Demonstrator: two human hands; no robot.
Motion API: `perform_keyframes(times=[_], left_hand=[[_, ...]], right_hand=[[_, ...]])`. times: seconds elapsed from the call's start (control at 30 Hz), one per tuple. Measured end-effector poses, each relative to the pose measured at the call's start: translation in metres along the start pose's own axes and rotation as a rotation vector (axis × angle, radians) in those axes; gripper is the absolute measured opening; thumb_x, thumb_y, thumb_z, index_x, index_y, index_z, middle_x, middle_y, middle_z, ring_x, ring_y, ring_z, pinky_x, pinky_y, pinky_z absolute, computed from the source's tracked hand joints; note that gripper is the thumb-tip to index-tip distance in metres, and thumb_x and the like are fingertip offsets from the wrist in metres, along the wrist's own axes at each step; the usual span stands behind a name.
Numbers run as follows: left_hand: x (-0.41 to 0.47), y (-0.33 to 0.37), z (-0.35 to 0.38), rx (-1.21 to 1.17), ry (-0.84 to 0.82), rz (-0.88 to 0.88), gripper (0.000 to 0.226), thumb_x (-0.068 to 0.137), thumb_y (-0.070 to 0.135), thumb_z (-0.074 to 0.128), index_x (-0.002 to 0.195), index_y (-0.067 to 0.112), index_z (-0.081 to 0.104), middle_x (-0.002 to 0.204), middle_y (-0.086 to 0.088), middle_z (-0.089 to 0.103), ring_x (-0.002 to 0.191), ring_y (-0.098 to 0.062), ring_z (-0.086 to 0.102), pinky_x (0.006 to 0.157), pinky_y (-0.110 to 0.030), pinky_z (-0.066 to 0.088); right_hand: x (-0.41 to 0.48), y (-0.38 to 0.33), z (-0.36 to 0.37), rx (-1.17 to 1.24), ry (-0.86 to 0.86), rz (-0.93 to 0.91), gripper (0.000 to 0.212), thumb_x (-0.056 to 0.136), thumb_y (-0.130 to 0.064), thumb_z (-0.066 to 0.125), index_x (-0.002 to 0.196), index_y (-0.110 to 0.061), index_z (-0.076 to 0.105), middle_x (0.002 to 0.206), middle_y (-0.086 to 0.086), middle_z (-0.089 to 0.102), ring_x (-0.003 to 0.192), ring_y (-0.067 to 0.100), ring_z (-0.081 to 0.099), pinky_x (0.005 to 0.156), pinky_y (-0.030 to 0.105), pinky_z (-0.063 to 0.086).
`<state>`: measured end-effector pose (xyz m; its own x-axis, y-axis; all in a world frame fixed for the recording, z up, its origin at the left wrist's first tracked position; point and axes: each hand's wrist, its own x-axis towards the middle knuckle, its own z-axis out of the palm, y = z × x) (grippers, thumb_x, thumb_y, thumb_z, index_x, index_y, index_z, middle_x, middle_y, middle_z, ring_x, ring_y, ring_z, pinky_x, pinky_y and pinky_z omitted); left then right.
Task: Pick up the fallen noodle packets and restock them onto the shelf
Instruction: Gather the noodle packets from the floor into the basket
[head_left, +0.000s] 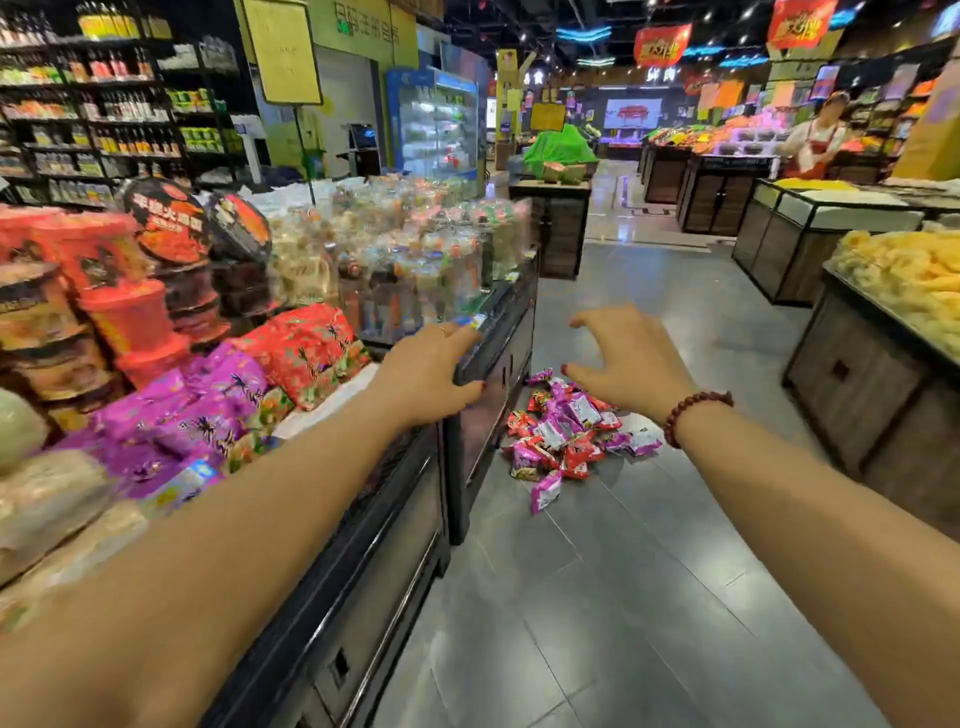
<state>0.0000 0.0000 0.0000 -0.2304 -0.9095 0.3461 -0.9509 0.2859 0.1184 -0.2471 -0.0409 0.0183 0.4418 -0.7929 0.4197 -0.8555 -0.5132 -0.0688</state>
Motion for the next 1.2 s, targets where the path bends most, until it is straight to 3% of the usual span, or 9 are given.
perform_keyframes(times=[0.23,0.5,0.77,1.07,1.2], left_hand=[[0.046,-0.035,0.102,-0.057,-0.131,-0.011,0.058,0.081,0.045,0.061,0.129,0.015,0.051,0.121,-0.010,0.058,0.116,-0.031,0.052,0.092,-0.044,0.046],[0.138,-0.108,0.191,-0.129,-0.228,-0.031,0.054,0.085,0.039,0.065,0.131,0.014,0.051,0.123,-0.010,0.056,0.119,-0.030,0.051,0.095,-0.044,0.045],[0.245,-0.138,0.262,-0.240,-0.327,-0.068,0.048,0.086,0.039,0.065,0.126,0.016,0.053,0.117,-0.009,0.058,0.113,-0.027,0.054,0.091,-0.042,0.047],[0.386,-0.140,0.364,-0.304,-0.408,-0.164,0.051,0.083,0.041,0.065,0.127,0.016,0.054,0.118,-0.008,0.059,0.114,-0.026,0.054,0.092,-0.038,0.045],[0.454,-0.132,0.406,-0.343,-0.466,-0.229,0.048,0.086,0.036,0.067,0.127,0.013,0.055,0.124,-0.008,0.059,0.117,-0.026,0.053,0.095,-0.039,0.045]], right_hand=[[0.016,0.045,0.092,0.001,-0.140,0.159,0.049,0.082,-0.036,0.064,0.126,-0.017,0.055,0.120,0.007,0.060,0.116,0.031,0.048,0.094,0.041,0.039],[0.091,0.092,0.195,0.054,-0.229,0.267,0.051,0.082,-0.041,0.064,0.127,-0.019,0.054,0.126,0.005,0.057,0.118,0.030,0.047,0.096,0.040,0.036],[0.154,0.160,0.252,0.067,-0.277,0.348,0.039,0.083,-0.037,0.064,0.116,-0.015,0.059,0.116,0.007,0.062,0.110,0.030,0.054,0.084,0.036,0.038],[0.242,0.305,0.333,0.171,-0.377,0.418,0.053,0.085,-0.039,0.065,0.132,-0.021,0.051,0.135,0.002,0.054,0.126,0.024,0.045,0.103,0.038,0.036],[0.282,0.376,0.359,0.245,-0.428,0.475,0.053,0.084,-0.039,0.065,0.133,-0.022,0.051,0.135,0.001,0.054,0.124,0.020,0.048,0.103,0.037,0.039]])
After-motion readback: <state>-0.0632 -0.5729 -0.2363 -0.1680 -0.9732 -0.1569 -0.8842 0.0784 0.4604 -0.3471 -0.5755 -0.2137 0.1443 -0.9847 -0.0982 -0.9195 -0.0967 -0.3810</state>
